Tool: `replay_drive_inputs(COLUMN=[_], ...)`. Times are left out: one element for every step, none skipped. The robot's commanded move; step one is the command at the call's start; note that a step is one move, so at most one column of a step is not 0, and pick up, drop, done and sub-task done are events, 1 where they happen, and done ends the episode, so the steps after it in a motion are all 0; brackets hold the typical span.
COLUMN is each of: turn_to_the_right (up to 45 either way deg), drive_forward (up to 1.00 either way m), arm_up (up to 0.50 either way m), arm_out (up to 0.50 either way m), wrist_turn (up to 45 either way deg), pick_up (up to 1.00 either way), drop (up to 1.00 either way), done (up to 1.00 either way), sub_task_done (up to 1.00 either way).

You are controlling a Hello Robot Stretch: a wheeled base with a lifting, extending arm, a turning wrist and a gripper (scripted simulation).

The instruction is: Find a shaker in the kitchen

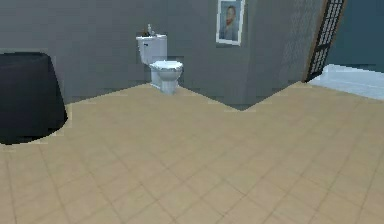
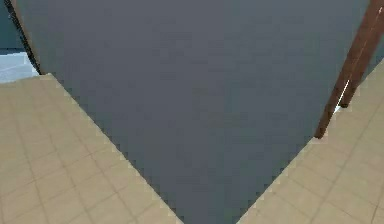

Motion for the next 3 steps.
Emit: replay_drive_inputs(turn_to_the_right=[42.0, 0.0, 3.0], drive_forward=[0.0, 1.0, 0.0], arm_up=[0.0, 0.0, 0.0], arm_out=[0.0, 0.0, 0.0], wrist_turn=[0.0, 0.0, 0.0], pick_up=[0.0, 0.0, 0.0], drop=[0.0, 0.0, 0.0], done=[0.0, 0.0, 0.0], sub_task_done=[0.0, 0.0, 0.0])
